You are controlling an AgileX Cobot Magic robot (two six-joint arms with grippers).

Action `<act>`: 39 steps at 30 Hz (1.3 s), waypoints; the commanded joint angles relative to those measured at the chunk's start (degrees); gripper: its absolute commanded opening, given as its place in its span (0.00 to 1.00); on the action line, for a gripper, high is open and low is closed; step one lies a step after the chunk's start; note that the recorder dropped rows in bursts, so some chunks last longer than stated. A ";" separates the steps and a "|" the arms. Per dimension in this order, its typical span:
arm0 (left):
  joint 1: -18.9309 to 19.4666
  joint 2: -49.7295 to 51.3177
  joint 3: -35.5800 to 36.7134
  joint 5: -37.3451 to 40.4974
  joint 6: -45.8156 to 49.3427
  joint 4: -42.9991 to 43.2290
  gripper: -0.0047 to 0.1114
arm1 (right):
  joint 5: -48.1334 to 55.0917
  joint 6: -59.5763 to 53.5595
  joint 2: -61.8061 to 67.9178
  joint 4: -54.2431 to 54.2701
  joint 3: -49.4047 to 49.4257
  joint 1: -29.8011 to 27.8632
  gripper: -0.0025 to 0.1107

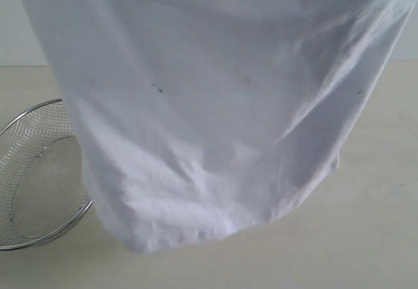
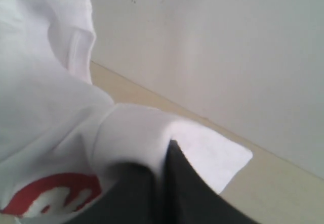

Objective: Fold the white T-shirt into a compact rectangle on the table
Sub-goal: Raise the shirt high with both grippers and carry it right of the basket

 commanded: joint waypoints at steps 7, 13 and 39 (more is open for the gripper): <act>-0.21 0.39 10.62 -2.77 0.11 4.61 0.08 | -0.61 0.48 0.11 -4.46 9.81 4.88 0.02; -0.21 0.66 14.59 -5.39 2.06 1.29 0.08 | -0.61 2.31 0.09 -8.82 9.81 4.88 0.02; -0.21 -2.51 14.82 -8.00 6.88 -20.99 0.08 | -0.61 4.99 -0.32 -14.39 2.28 4.88 0.02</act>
